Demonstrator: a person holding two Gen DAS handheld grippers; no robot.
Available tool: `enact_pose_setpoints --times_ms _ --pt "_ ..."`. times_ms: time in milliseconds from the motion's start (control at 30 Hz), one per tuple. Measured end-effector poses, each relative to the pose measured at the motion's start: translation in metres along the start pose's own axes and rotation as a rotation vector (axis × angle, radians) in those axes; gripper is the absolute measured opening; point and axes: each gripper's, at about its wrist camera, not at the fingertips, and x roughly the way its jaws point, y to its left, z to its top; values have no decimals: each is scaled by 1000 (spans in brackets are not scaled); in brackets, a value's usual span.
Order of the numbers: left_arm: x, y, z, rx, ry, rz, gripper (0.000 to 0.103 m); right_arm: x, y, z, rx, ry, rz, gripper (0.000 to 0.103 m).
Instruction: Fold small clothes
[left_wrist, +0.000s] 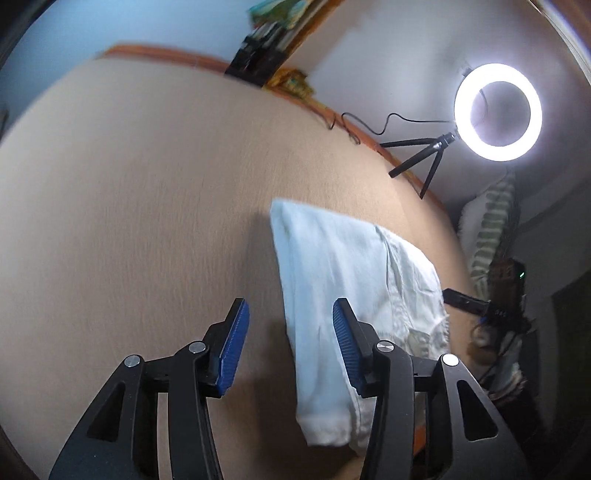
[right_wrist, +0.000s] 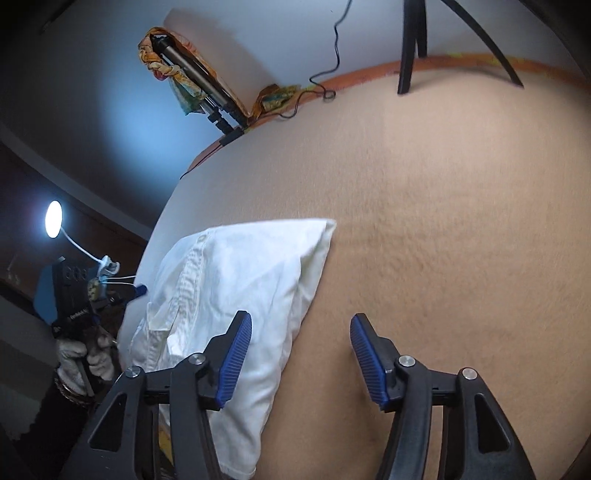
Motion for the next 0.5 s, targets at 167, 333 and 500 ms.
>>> enact_pose_setpoints --times_ms 167,333,500 --pt "-10 3 -21 -46 -21 -11 46 3 -7 -8 50 8 52 59" --pt "-20 -24 -34 124 -43 -9 35 -12 34 -13 -121 -59 -88 52" --pt "-15 -32 -39 211 12 13 20 -10 122 -47 -342 -26 28 51"
